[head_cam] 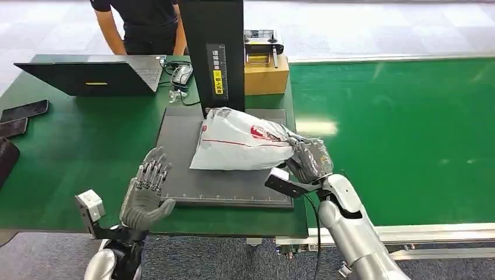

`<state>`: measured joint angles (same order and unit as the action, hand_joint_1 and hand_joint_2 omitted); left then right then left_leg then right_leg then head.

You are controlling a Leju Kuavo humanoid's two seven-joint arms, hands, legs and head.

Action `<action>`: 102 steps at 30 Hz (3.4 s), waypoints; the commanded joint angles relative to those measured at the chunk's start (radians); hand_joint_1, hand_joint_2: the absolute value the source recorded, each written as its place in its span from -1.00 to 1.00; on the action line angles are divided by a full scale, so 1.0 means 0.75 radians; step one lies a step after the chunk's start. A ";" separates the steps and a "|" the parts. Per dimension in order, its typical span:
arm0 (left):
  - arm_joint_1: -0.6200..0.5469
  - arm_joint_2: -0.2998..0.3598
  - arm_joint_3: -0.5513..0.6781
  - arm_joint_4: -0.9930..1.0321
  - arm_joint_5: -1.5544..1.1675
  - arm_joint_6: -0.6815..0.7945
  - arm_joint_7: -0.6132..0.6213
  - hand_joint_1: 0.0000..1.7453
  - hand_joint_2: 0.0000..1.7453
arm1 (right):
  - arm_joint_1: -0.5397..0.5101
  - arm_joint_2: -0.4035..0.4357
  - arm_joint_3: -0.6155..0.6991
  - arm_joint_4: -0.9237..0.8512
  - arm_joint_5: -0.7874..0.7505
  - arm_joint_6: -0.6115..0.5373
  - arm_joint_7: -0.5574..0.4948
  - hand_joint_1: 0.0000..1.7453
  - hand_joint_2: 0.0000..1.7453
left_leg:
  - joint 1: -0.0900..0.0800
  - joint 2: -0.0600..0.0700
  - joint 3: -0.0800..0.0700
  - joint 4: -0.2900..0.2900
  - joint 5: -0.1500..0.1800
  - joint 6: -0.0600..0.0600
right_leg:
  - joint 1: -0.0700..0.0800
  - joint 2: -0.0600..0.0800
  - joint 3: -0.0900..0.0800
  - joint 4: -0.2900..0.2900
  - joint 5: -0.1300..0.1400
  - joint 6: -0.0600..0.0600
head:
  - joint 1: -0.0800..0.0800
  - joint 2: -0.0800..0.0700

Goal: Moved the parcel from conveyor to table for the left to box.

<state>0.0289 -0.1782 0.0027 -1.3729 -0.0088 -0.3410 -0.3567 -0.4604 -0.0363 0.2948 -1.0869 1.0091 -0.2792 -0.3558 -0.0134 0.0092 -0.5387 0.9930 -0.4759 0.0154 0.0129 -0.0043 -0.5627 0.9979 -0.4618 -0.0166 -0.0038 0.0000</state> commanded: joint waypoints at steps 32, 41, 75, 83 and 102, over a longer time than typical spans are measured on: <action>-0.169 0.062 -0.105 0.253 0.033 0.010 -0.034 -1.00 1.00 | 0.073 0.193 0.008 0.014 -0.798 0.145 -0.436 -1.00 1.00 | 0.000 -0.002 0.001 -0.002 0.002 -0.004 | 0.000 0.000 0.001 -0.002 0.001 0.003 | 0.000 0.000; -0.125 0.063 -0.104 0.203 0.049 0.026 -0.029 -1.00 1.00 | 0.217 0.201 -0.016 -0.306 -1.021 0.230 -0.345 -1.00 1.00 | 0.000 -0.003 0.001 -0.003 0.002 -0.005 | -0.001 -0.001 0.000 -0.002 0.001 0.004 | 0.000 0.000; -0.091 0.041 -0.086 0.184 0.034 0.051 -0.017 -1.00 1.00 | 0.573 0.227 -0.207 -0.521 -0.976 0.195 -0.239 -1.00 1.00 | 0.001 -0.003 0.001 -0.003 0.002 -0.004 | 0.000 -0.001 0.002 -0.003 0.001 0.004 | 0.000 0.000; -0.080 0.041 -0.079 0.168 0.028 0.052 -0.016 -1.00 1.00 | 0.585 0.236 -0.221 -0.502 -0.969 0.185 -0.237 -1.00 1.00 | 0.001 -0.002 0.002 -0.003 0.001 -0.003 | 0.000 0.000 0.002 -0.003 0.001 0.003 | 0.000 0.000; -0.201 0.029 -0.292 0.257 -0.153 0.091 -0.037 -1.00 1.00 | 0.560 0.233 -0.163 -0.463 -0.954 0.238 -0.243 -1.00 1.00 | 0.000 -0.003 0.000 -0.002 0.002 -0.003 | 0.000 -0.001 0.000 -0.002 0.001 0.003 | 0.001 0.000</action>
<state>-0.0439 -0.1618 -0.1263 -1.2547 -0.0889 -0.2853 -0.3727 -0.0202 0.1308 0.1602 -1.4908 0.2907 -0.1225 -0.5489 -0.0134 0.0092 -0.5390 0.9930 -0.4757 0.0156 0.0128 -0.0043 -0.5633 0.9979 -0.4617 -0.0164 -0.0034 0.0000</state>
